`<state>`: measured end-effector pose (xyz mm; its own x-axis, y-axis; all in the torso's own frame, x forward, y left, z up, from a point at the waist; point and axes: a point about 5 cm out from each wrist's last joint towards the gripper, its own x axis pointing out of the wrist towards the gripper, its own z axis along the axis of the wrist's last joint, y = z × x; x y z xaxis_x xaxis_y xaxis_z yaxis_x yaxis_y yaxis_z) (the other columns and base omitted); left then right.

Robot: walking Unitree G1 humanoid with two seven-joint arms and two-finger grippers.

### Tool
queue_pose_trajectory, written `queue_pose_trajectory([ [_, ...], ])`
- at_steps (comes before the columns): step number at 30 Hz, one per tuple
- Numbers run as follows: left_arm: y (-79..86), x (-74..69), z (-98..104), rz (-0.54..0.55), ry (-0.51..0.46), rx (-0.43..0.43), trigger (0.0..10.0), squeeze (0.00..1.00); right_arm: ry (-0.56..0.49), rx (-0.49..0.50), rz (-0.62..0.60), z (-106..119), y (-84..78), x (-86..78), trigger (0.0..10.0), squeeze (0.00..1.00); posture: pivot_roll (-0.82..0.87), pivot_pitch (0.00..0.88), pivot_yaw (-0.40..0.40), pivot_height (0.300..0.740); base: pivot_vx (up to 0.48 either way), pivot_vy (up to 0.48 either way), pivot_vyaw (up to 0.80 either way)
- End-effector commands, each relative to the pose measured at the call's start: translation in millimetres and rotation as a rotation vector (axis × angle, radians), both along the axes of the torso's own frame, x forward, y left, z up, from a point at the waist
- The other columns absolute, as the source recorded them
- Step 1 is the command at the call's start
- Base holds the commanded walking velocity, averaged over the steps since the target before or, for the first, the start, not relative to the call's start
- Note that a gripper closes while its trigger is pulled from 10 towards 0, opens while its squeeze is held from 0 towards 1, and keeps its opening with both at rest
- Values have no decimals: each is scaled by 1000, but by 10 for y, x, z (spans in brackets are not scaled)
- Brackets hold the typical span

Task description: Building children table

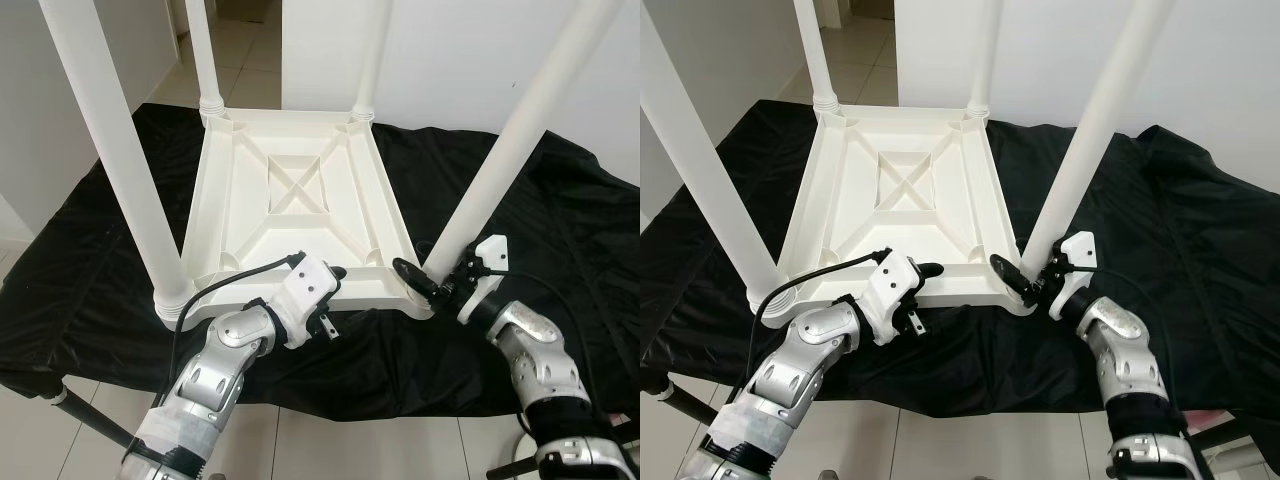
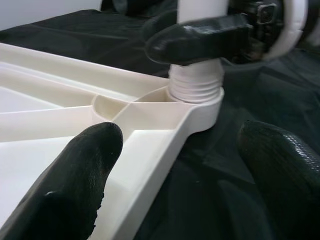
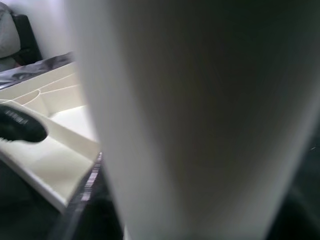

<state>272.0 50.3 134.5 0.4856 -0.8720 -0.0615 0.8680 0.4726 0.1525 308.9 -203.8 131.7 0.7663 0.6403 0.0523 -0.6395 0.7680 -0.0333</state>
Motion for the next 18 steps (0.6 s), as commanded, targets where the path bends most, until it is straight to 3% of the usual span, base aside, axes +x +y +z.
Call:
queue_pose_trajectory([
  [1,-31,-37,-3,-37,3,9,10000,0,-3,-8,19,-6,-5,6,0,0,0,0,-53,740,0,0,0],
  [7,-11,-11,12,-6,-6,0,10000,0,4,-23,32,-31,-19,-7,0,0,-4,0,-51,740,0,0,0],
  [8,3,-8,9,1,-10,4,10000,0,4,-25,15,-40,-31,-19,10000,0,-11,0,-47,740,0,0,0],
  [16,22,-9,-1,6,-15,20,10000,0,12,24,-66,-33,-28,-77,10000,0,-19,0,-50,740,0,0,0],
  [18,37,-7,-5,16,-20,27,10000,0,-2,19,-134,-18,-5,-91,10000,0,-21,0,-52,740,0,0,0],
])
